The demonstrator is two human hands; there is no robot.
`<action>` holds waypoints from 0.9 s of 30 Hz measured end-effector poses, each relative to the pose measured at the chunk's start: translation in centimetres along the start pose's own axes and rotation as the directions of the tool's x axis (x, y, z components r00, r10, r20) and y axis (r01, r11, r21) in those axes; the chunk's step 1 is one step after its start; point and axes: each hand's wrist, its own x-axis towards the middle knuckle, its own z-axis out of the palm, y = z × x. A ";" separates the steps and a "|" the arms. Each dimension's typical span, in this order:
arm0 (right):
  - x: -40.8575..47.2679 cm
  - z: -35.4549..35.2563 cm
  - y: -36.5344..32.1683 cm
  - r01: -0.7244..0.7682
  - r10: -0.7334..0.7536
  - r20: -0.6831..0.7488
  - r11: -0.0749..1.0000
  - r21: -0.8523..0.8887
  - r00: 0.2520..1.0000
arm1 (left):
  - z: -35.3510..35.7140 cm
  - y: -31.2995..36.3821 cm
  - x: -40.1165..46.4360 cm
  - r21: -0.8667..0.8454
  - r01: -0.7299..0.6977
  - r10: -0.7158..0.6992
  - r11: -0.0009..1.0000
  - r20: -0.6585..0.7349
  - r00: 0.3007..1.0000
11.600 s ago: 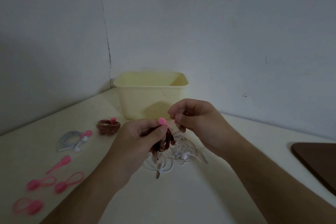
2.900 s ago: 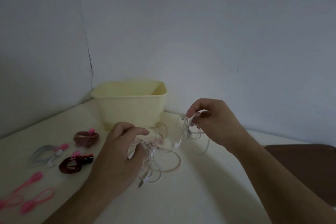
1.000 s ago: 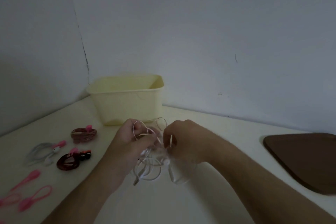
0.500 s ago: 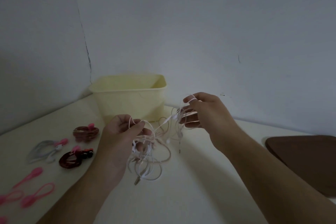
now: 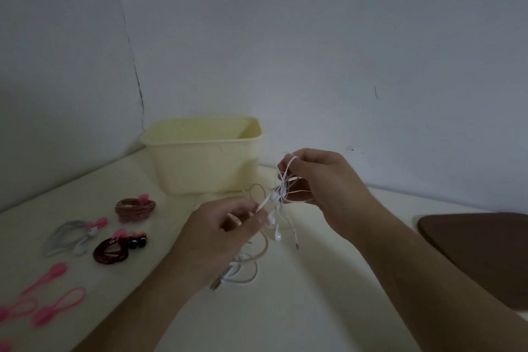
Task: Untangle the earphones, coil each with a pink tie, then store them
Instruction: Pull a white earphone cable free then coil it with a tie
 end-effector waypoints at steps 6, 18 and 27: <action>-0.2 0.5 0.7 0.051 -0.042 0.068 0.990 -0.130 0.997 | -0.1 0.0 0.2 -0.115 0.025 -0.027 0.993 -0.011 1.000; -0.4 0.4 1.3 0.069 -0.036 0.120 0.957 -0.283 0.992 | -0.1 0.5 0.0 -0.155 0.137 -0.141 0.978 -0.016 0.990; -0.4 0.5 1.5 0.075 -0.025 0.160 0.946 -0.315 0.987 | 0.0 0.1 0.1 -0.076 0.153 -0.157 0.985 -0.046 0.987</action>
